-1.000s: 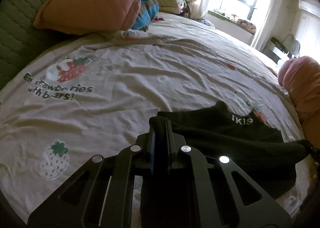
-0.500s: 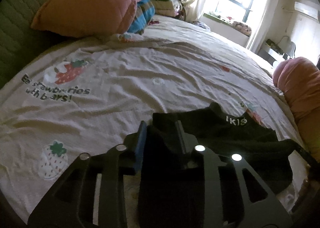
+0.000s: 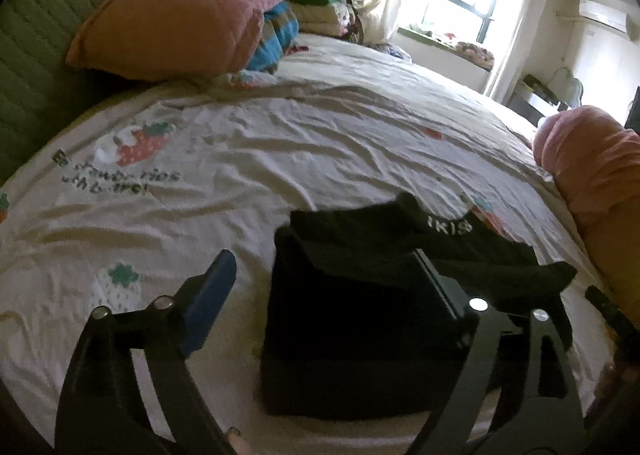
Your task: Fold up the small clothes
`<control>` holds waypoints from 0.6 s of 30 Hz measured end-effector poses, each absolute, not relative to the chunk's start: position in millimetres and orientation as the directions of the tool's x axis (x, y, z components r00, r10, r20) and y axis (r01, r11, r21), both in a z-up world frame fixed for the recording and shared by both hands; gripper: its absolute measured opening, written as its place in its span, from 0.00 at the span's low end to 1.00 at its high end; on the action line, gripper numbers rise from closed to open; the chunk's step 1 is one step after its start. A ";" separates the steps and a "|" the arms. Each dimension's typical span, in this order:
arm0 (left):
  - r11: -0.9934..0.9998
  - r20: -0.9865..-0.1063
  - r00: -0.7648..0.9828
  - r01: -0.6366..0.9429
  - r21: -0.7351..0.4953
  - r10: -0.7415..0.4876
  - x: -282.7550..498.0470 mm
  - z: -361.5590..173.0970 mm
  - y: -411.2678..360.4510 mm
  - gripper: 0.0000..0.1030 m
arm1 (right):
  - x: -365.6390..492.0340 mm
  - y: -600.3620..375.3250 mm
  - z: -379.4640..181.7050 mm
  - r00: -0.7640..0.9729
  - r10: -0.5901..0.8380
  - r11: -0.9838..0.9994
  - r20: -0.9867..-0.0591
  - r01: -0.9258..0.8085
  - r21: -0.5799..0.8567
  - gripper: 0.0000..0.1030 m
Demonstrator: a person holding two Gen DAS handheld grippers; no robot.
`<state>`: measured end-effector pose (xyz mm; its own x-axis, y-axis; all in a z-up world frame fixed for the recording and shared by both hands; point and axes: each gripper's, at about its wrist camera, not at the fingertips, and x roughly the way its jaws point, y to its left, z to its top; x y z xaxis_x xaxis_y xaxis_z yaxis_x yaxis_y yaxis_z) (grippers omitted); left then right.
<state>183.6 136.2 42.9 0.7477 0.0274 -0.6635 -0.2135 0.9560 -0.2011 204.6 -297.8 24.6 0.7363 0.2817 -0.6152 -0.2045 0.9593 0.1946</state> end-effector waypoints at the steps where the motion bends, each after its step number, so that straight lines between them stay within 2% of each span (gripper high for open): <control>1: 0.956 -0.672 0.740 -0.207 -0.209 0.013 181.5 41.7 133.7 0.78 | 201.7 -292.7 23.8 0.734 0.282 0.959 -0.618 -0.219 0.178 0.65; 3: 0.957 -0.692 0.722 -0.195 -0.213 -0.007 179.9 38.9 130.0 0.78 | 198.5 -285.5 22.0 0.729 0.281 0.959 -0.624 -0.240 0.151 0.65; 4: 0.960 -0.706 0.708 -0.184 -0.210 -0.018 178.9 37.0 126.6 0.77 | 196.9 -281.2 20.3 0.726 0.278 0.959 -0.630 -0.250 0.135 0.61; 5: 0.962 -0.716 0.697 -0.177 -0.205 -0.024 178.7 35.3 123.7 0.65 | 196.3 -276.5 16.7 0.710 0.278 0.957 -0.647 -0.262 0.123 0.41; 6: 0.965 -0.729 0.684 -0.168 -0.200 -0.032 178.9 32.8 120.9 0.55 | 197.8 -272.8 12.0 0.687 0.283 0.954 -0.669 -0.272 0.124 0.30; 7: 0.969 -0.744 0.667 -0.154 -0.193 -0.043 180.3 28.9 117.8 0.35 | 199.1 -270.8 8.5 0.673 0.286 0.953 -0.682 -0.277 0.126 0.22; 8: 0.973 -0.761 0.648 -0.146 -0.177 -0.041 182.4 23.0 114.6 0.17 | 200.7 -267.3 3.0 0.658 0.279 0.953 -0.700 -0.281 0.116 0.20; 10: 0.977 -0.792 0.609 -0.148 -0.155 -0.033 186.9 11.0 112.8 0.01 | 204.1 -262.0 -7.8 0.642 0.249 0.956 -0.726 -0.283 0.077 0.17; 14: 0.981 -0.841 0.541 -0.168 -0.102 0.005 198.8 -17.0 113.1 0.01 | 222.0 -258.3 -28.6 0.599 0.185 0.967 -0.779 -0.253 0.035 0.16; 18: 0.980 -0.833 0.551 -0.189 -0.056 0.058 213.0 -24.8 117.7 0.01 | 241.0 -252.9 -39.2 0.595 0.166 0.968 -0.786 -0.252 0.014 0.16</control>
<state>213.0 117.7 -24.8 0.5506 0.0582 -0.8327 -0.1887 0.9804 -0.0562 241.0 -252.9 -39.2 0.5953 0.1660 -0.7861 -0.2520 0.9676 0.0135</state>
